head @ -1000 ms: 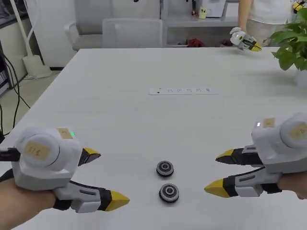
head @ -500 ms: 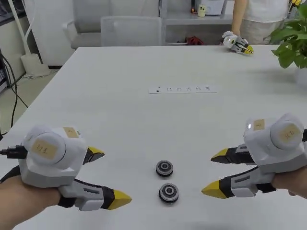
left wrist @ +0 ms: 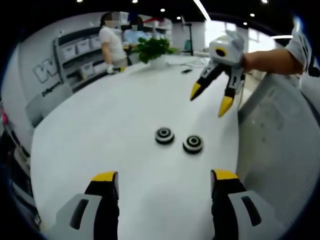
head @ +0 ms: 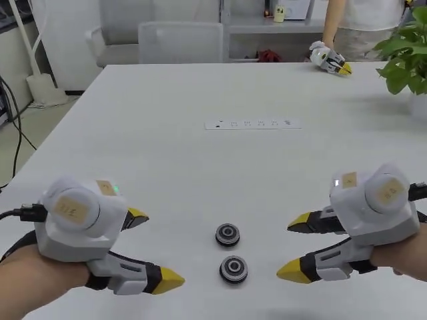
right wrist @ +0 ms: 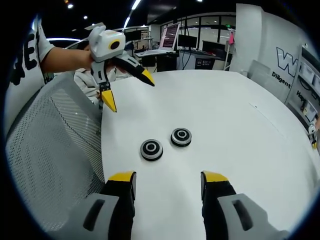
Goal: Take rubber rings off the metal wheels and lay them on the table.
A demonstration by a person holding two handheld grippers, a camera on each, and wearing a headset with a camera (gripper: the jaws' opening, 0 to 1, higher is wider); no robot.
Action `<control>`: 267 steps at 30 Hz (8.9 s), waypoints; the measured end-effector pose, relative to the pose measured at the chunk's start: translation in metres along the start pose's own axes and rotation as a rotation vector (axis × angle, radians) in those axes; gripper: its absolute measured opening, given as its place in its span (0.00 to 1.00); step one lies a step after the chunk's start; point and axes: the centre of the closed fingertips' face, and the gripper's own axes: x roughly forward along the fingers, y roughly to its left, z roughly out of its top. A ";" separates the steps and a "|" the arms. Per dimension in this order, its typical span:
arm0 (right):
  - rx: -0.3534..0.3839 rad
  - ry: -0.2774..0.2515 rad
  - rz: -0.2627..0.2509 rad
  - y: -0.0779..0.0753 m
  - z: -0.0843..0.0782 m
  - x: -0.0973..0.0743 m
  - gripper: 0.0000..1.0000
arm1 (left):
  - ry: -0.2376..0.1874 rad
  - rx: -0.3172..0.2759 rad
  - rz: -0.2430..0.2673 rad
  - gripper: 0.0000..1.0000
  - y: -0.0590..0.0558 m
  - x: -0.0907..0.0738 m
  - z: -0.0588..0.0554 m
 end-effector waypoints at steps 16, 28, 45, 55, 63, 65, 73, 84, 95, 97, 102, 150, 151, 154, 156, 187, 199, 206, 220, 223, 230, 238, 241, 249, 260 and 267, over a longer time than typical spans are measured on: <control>-0.028 -0.001 0.045 0.005 0.001 0.012 0.50 | 0.005 0.026 -0.025 0.75 -0.002 0.008 0.003; -0.063 -0.004 0.086 0.013 0.003 0.023 0.47 | 0.001 0.052 -0.054 0.72 -0.008 0.018 0.009; -0.069 -0.004 0.121 0.019 0.004 0.034 0.44 | -0.003 0.078 -0.098 0.67 -0.016 0.031 0.017; -0.076 -0.007 0.135 0.021 0.006 0.040 0.41 | 0.000 0.093 -0.123 0.63 -0.021 0.038 0.020; -0.067 -0.007 0.144 0.021 0.005 0.045 0.38 | 0.000 0.110 -0.148 0.60 -0.028 0.045 0.024; -0.062 -0.010 0.146 0.021 0.005 0.046 0.37 | -0.002 0.110 -0.157 0.59 -0.030 0.046 0.025; -0.046 -0.018 0.152 0.021 0.007 0.050 0.35 | 0.002 0.118 -0.186 0.52 -0.039 0.053 0.025; -0.032 -0.025 0.157 0.020 0.007 0.053 0.35 | 0.005 0.113 -0.215 0.45 -0.046 0.062 0.027; -0.021 -0.026 0.156 0.019 0.004 0.053 0.34 | 0.007 0.121 -0.248 0.38 -0.055 0.070 0.031; -0.019 -0.026 0.156 0.020 0.004 0.053 0.34 | 0.009 0.130 -0.257 0.36 -0.058 0.071 0.031; -0.019 -0.027 0.159 0.021 0.004 0.054 0.34 | 0.005 0.134 -0.269 0.32 -0.063 0.076 0.034; -0.001 -0.041 0.176 0.029 0.000 0.065 0.32 | -0.002 0.142 -0.245 0.14 -0.069 0.090 0.025; 0.002 -0.047 0.176 0.029 0.001 0.065 0.32 | -0.003 0.143 -0.245 0.14 -0.069 0.090 0.025; 0.016 -0.063 0.172 0.029 0.003 0.066 0.31 | -0.007 0.138 -0.242 0.14 -0.068 0.090 0.025; 0.021 -0.069 0.169 0.028 0.005 0.067 0.30 | -0.009 0.138 -0.242 0.14 -0.068 0.090 0.025; 0.029 -0.092 0.164 0.032 0.006 0.075 0.25 | -0.019 0.150 -0.229 0.13 -0.067 0.091 0.024; -0.008 -0.078 0.169 0.032 0.004 0.071 0.22 | -0.027 0.148 -0.217 0.13 -0.067 0.090 0.023; -0.014 -0.057 0.173 0.031 -0.001 0.068 0.16 | -0.030 0.147 -0.215 0.13 -0.066 0.090 0.023; 0.030 -0.052 0.175 0.026 -0.004 0.066 0.02 | -0.021 0.182 -0.209 0.13 -0.066 0.090 0.022; 0.041 -0.048 0.175 0.026 -0.004 0.066 0.01 | -0.023 0.178 -0.209 0.13 -0.066 0.090 0.022; 0.099 -0.049 0.176 0.022 -0.003 0.064 0.00 | -0.022 0.178 -0.209 0.13 -0.066 0.090 0.022; 0.194 -0.057 0.177 0.019 -0.003 0.062 0.00 | -0.019 0.178 -0.205 0.13 -0.066 0.090 0.022; 0.226 -0.065 0.171 0.017 -0.001 0.062 0.00 | -0.017 0.179 -0.203 0.13 -0.066 0.090 0.022; 0.309 -0.104 0.167 0.014 0.005 0.061 0.00 | -0.013 0.180 -0.195 0.13 -0.066 0.090 0.022; 0.339 -0.126 0.172 0.017 0.009 0.060 0.00 | -0.004 0.175 -0.180 0.13 -0.067 0.090 0.022; 0.319 -0.138 0.200 0.024 0.014 0.060 0.00 | -0.002 0.174 -0.178 0.13 -0.066 0.091 0.022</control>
